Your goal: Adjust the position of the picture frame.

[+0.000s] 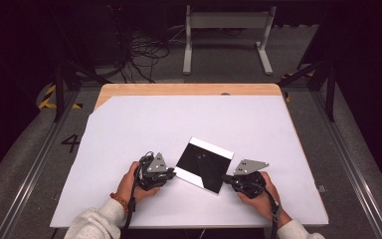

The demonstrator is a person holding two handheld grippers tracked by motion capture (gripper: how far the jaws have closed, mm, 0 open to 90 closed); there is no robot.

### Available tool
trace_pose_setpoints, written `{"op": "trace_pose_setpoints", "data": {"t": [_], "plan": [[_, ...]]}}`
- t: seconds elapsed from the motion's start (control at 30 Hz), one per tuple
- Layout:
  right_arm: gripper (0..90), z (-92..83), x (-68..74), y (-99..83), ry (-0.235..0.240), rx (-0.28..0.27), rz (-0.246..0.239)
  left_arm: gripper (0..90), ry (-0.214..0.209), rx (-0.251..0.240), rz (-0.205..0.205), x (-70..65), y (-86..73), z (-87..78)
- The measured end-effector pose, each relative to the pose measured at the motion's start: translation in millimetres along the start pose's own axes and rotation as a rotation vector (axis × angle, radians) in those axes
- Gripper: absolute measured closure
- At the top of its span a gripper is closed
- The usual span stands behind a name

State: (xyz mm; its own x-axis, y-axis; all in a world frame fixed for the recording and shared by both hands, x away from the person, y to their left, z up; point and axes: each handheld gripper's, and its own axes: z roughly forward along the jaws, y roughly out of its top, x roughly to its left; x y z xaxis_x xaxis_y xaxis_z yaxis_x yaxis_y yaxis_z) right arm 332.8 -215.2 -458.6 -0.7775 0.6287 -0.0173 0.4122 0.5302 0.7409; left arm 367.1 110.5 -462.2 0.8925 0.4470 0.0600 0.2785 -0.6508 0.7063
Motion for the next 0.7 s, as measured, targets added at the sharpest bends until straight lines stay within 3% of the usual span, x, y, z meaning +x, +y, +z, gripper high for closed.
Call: {"op": "trace_pose_setpoints", "data": {"t": [0.27,0.37,0.7], "plan": [[90.0,0.3,3.4,1.0,0.023,0.006,-0.017,80.3,0.007,-0.006,-0.032,7.7,0.3,1.8],[90.0,0.6,8.5,3.1,0.015,0.019,-0.047,80.2,0.011,-0.006,-0.041,10.0,0.8,2.3],[90.0,0.8,13.1,3.2,0.021,0.02,-0.054,79.9,0.013,-0.01,-0.049,14.4,2.4,4.7]]}}
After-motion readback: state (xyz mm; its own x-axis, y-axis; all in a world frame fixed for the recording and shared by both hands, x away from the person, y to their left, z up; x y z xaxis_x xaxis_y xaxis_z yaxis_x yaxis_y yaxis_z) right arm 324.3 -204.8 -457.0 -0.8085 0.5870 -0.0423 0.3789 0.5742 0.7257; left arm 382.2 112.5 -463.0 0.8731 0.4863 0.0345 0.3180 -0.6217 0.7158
